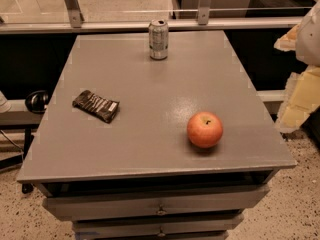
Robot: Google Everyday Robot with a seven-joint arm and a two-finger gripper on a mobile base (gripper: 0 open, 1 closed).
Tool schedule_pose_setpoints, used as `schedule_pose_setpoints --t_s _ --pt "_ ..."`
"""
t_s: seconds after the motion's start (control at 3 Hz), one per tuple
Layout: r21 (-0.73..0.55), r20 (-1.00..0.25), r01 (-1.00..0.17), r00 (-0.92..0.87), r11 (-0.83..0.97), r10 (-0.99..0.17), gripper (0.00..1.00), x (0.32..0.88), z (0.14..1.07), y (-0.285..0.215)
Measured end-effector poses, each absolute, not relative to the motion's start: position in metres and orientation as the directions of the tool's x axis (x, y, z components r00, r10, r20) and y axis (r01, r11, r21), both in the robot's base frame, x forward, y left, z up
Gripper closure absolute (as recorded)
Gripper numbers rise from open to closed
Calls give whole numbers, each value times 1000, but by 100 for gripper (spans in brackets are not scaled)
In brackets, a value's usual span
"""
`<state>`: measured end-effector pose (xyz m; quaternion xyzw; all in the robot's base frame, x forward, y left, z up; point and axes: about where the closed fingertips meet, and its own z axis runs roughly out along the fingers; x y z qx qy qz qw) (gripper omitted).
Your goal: Move 7up can near apple
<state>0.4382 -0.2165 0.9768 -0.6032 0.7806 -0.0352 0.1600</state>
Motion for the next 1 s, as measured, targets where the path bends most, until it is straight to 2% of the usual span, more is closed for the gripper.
schedule_pose_setpoints --t_s 0.33,0.67,1.0 --pt "-251 -210 -930 -220 270 -953 0 439 977 -216" --pt "-286 -296 -917 -191 277 -936 0 478 973 -219" --pt "-357 -437 -884 -128 302 -890 0 552 971 -214"
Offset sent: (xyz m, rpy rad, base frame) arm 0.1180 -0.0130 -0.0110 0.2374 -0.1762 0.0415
